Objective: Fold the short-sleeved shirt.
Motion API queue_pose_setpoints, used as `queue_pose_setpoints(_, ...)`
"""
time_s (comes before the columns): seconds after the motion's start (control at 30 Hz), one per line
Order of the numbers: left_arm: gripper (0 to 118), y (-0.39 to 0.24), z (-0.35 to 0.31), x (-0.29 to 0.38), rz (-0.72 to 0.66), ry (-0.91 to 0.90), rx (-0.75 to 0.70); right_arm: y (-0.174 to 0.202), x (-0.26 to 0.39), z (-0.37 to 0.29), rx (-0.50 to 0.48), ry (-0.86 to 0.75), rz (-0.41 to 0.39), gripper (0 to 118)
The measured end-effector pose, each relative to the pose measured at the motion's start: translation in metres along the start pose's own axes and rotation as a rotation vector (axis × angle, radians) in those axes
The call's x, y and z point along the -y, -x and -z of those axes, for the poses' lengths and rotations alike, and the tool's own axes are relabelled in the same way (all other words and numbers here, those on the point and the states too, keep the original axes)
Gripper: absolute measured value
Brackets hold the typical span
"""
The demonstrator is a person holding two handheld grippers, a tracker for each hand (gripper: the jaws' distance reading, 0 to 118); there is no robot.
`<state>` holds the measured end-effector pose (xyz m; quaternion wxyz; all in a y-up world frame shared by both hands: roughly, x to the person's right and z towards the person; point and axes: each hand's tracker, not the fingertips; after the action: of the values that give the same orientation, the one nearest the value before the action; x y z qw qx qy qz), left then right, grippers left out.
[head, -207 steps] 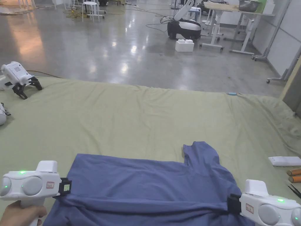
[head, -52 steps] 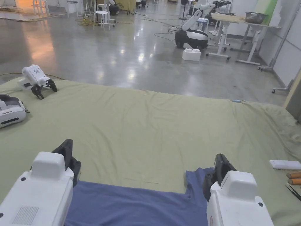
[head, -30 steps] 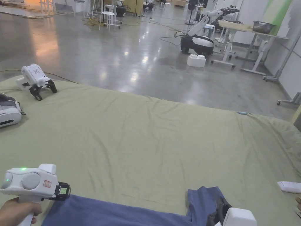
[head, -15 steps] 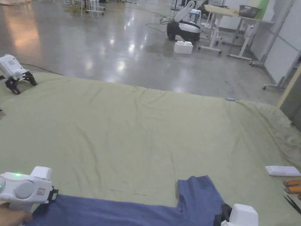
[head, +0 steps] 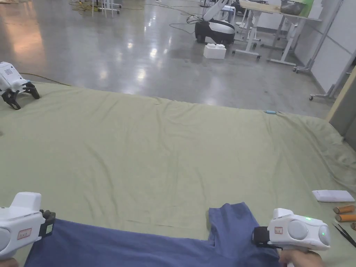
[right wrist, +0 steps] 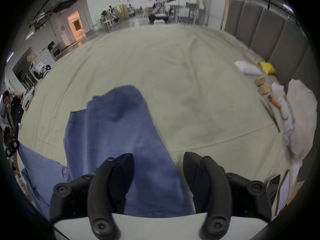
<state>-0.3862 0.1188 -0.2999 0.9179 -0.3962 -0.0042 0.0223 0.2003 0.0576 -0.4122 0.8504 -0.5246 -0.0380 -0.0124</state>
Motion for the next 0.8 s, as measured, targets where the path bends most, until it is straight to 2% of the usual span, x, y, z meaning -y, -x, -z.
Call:
queue_pose_setpoints(0.07,0,0.000,0.001,0.001,0.003,0.000,-0.003,0.010,0.000,0.008,0.025,0.018,-0.016,48)
queue_pose_setpoints(0.1,0,0.001,0.002,0.002,0.004,0.004,-0.003,0.012,0.010,-0.004,0.027,0.053,0.012,47)
queue_pose_setpoints(0.13,0,0.001,0.002,0.004,0.001,0.006,-0.006,0.017,0.010,-0.005,0.028,0.055,0.001,43)
queue_pose_setpoints(0.17,0,0.002,0.003,0.004,-0.002,0.009,-0.008,0.020,0.009,-0.007,0.033,0.057,-0.004,28)
queue_pose_setpoints(0.2,0,0.002,0.004,0.005,-0.003,0.011,-0.009,0.022,0.003,0.001,-0.036,0.019,-0.046,9)
queue_pose_setpoints(0.23,0,0.002,0.004,0.005,-0.005,0.011,-0.010,0.007,0.000,0.009,-0.068,0.003,-0.070,0)
queue_pose_setpoints(0.33,0,0.003,0.003,0.006,-0.007,0.008,-0.008,0.001,0.004,0.007,-0.044,-0.014,-0.087,0)
queue_pose_setpoints(0.43,0,0.005,-0.007,0.005,-0.020,-0.018,0.008,-0.005,0.008,-0.011,-0.052,-0.086,-0.016,0)
queue_pose_setpoints(0.57,0,0.013,-0.027,0.005,-0.028,-0.040,0.030,-0.004,0.019,-0.065,-0.051,-0.215,-0.050,0)
queue_pose_setpoints(0.6,0,0.015,-0.033,0.005,-0.031,-0.048,0.038,-0.009,0.027,-0.078,-0.068,-0.235,-0.033,0)
queue_pose_setpoints(0.8,0,0.026,-0.079,0.017,-0.016,-0.116,0.084,-0.017,0.059,-0.158,-0.070,-0.320,-0.068,0)
